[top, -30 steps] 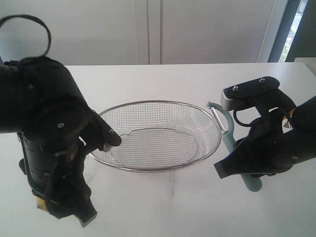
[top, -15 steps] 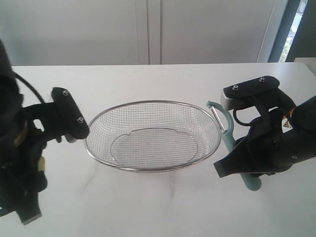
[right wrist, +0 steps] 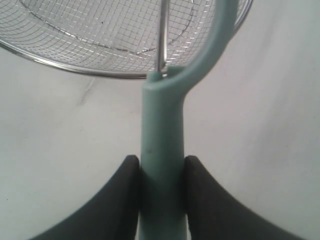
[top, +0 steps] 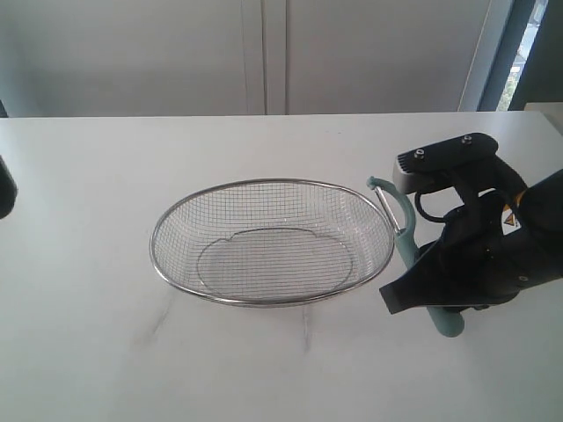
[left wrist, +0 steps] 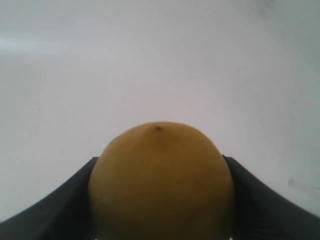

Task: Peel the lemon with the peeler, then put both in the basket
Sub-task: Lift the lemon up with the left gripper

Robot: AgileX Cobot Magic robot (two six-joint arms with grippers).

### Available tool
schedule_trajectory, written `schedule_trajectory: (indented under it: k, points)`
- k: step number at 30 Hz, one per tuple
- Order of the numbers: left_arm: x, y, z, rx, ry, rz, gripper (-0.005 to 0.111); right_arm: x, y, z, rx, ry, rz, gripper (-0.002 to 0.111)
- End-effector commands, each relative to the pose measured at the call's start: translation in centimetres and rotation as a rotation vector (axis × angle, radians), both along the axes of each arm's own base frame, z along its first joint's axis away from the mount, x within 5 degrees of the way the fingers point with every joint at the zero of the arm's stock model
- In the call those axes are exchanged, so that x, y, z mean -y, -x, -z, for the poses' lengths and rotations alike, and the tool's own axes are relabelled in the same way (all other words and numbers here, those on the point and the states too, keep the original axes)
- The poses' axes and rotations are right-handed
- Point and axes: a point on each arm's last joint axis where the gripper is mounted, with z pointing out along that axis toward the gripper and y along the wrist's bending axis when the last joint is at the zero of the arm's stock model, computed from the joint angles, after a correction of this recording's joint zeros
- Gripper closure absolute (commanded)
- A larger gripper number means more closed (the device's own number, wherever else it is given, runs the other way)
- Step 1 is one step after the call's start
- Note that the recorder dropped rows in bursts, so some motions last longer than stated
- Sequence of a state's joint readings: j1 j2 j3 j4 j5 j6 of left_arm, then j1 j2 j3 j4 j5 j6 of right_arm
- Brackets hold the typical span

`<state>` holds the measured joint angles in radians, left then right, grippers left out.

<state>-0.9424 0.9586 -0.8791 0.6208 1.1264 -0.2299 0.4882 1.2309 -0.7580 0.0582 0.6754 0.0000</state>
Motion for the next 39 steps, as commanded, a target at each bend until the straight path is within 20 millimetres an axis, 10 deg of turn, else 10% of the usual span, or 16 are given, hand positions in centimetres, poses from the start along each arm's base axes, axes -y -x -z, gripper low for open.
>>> schedule_trajectory:
  k: [1,11,18,28,39]
  points:
    - [-0.8,0.6,0.0,-0.029,-0.043,-0.048,0.107,0.1,0.0,-0.2,0.018,-0.002,-0.001,0.108]
    - [0.9,-1.3,0.8,0.135,0.119,0.247,0.107,0.1,0.0,-0.2,0.020,-0.003,-0.001,0.108]
    - [-2.6,-4.9,2.5,0.132,0.332,0.110,0.107,0.1,0.0,-0.2,0.020,-0.003,-0.001,0.108]
    - [3.3,-4.6,1.8,-0.027,0.924,0.621,0.107,0.1,0.0,-0.2,0.020,-0.003,-0.001,0.108]
    - [3.9,-5.4,-0.3,0.151,1.114,0.617,0.107,0.1,0.0,-0.2,0.020,-0.003,-0.001,0.108]
